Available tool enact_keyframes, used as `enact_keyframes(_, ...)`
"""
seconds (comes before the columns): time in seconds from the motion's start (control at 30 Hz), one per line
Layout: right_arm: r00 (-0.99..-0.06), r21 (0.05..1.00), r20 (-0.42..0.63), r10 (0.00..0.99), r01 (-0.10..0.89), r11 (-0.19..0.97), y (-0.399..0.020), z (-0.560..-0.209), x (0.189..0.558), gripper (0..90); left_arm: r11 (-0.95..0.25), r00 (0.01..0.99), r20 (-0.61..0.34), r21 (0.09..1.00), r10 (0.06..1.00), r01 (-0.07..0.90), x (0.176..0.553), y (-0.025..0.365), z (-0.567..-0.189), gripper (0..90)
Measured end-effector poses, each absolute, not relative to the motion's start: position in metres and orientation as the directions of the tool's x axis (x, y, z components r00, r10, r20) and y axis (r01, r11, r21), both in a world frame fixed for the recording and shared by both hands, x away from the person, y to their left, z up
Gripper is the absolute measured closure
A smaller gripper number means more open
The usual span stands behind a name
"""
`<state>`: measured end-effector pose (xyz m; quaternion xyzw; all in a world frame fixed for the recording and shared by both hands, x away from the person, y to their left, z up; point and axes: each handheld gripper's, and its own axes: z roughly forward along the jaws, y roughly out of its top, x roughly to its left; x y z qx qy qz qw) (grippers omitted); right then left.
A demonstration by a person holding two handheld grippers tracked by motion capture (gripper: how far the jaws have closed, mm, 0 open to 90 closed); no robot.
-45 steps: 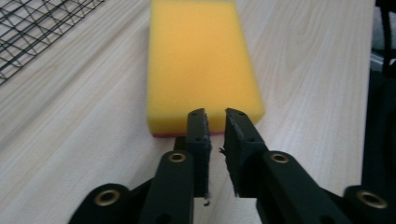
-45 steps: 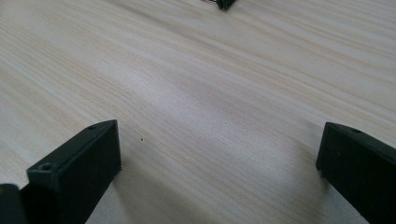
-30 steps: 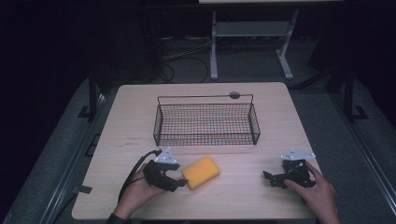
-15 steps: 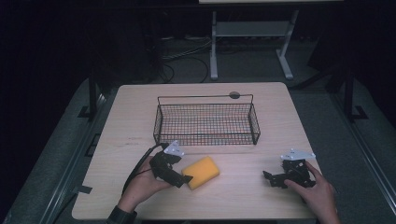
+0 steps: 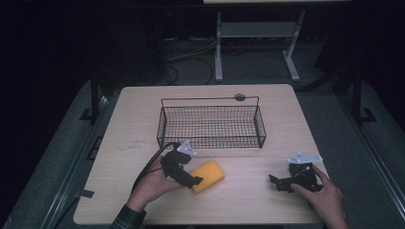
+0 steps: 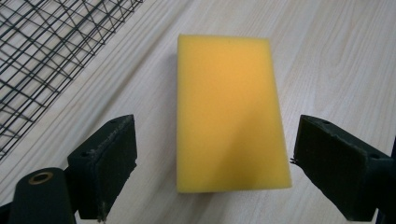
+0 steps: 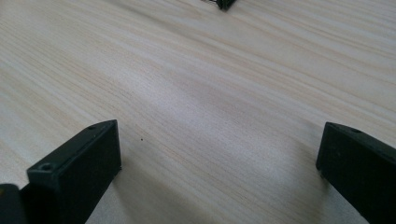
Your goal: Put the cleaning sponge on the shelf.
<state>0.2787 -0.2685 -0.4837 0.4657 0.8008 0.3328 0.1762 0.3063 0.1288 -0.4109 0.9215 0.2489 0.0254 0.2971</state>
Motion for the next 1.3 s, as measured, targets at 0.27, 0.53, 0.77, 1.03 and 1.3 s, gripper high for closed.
enact_keyframes(0.27,-0.504,0.697,0.028,0.863,0.629,0.345,-0.268,-0.484,0.279,0.0,-0.714,0.879,-0.097,0.545,0.467,0.439,0.310,0.116,-0.413,12.9)
enact_keyframes(0.53,-0.504,0.697,0.028,0.863,0.629,0.345,-0.268,-0.484,0.279,0.0,-0.749,0.889,-0.076,0.509,0.452,0.424,0.314,0.101,-0.418,13.0)
enact_keyframes(0.77,-0.504,0.697,0.027,0.863,0.628,0.345,-0.268,-0.484,0.279,0.0,-0.764,0.888,-0.070,0.481,0.455,0.429,0.315,0.089,-0.425,13.1)
enact_keyframes(1.03,-0.504,0.697,0.028,0.863,0.629,0.345,-0.268,-0.484,0.279,0.0,-0.783,0.890,-0.061,0.451,0.453,0.429,0.315,0.077,-0.434,13.3)
enact_keyframes(1.3,-0.504,0.697,0.028,0.863,0.629,0.345,-0.268,-0.484,0.279,0.0,-0.800,0.892,-0.049,0.422,0.449,0.426,0.314,0.071,-0.441,13.3)
